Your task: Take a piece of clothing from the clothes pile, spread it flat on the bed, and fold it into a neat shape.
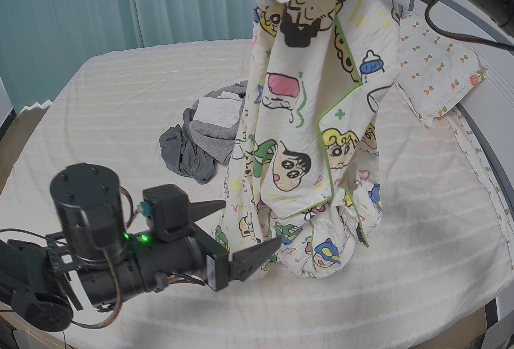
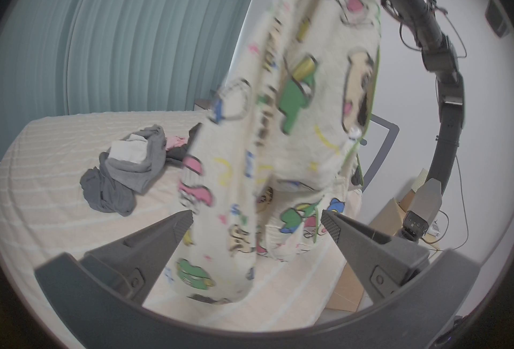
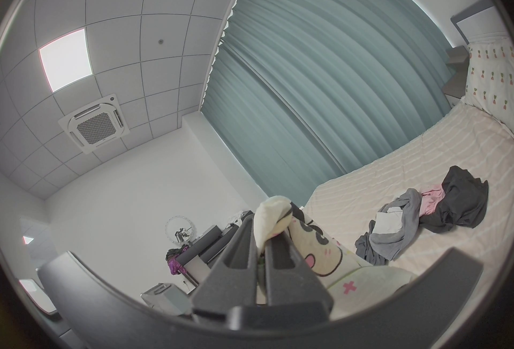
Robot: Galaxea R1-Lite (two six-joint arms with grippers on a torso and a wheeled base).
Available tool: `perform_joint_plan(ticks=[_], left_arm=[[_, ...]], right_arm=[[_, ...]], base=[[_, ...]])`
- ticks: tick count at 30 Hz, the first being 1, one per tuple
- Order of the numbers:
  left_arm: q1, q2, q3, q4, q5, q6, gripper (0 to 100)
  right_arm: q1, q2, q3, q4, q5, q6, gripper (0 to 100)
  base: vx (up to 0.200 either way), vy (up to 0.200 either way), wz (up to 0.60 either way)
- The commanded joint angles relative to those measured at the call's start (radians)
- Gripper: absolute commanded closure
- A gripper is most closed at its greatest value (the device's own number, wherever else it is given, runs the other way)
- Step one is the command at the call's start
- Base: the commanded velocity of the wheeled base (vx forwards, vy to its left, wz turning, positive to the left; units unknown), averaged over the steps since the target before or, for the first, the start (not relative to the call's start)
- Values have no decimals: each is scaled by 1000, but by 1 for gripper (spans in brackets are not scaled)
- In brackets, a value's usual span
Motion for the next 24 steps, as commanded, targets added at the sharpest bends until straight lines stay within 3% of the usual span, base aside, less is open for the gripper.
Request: perform_joint_plan(ticks=[1, 2, 4, 8, 20, 24], left_arm=[[-56, 118, -17, -2, 51, -11, 0], [-56, 118, -17, -2, 51, -11, 0], [-54, 162, -23, -2, 134, -11, 0], [-56, 217, -14, -10, 221, -9, 0], [-60, 283, -47, -19, 235, -16, 0], [-51, 331, -87, -19, 293, -14, 0]], right_arm=[[-55, 28, -27, -1, 1, 25, 100], [-55, 28, -27, -1, 1, 25, 100], [-57, 17, -30, -1, 1, 67, 100], [-60, 10, -26, -1, -2, 71, 100], [-81, 5, -27, 1, 2, 74, 100], [-81, 5, -26, 2, 2, 76, 100]], base=[[0, 0, 0], [0, 0, 0], [0, 0, 0], [0, 0, 0], [0, 0, 0], [0, 0, 0]])
